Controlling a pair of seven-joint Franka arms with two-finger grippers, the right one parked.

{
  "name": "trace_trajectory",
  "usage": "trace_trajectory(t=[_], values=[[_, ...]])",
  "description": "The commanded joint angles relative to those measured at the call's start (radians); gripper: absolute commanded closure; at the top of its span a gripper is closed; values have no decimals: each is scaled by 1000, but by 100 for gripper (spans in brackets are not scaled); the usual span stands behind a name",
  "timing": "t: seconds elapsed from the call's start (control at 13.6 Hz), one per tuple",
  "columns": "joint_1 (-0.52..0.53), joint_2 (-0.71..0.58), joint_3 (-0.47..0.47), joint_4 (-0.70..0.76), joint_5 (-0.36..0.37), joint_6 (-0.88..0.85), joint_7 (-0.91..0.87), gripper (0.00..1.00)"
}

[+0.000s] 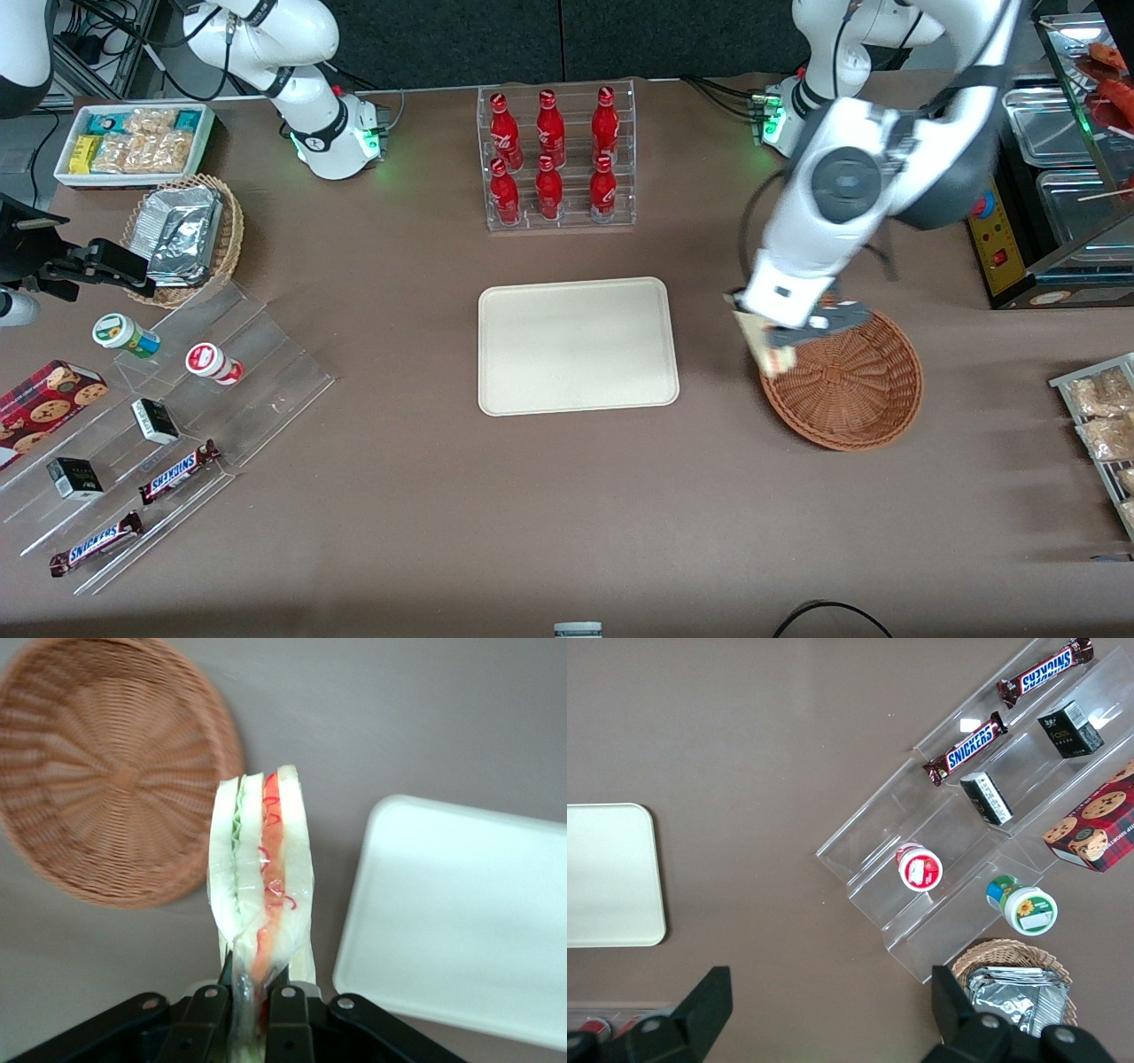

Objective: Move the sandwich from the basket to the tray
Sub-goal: 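Lift the sandwich and carry it over the white tray, then lower the sandwich onto the white tray and open the left gripper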

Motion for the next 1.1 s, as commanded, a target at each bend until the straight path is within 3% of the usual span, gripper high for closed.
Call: trace_trajectory(t=[0.0,0.37,1.03], values=[[-98,142,8,140,-2,-1,6,100],[-234,335,10,300,5,50,-81,100],[-346,490,17,327,56,265,-183,100]])
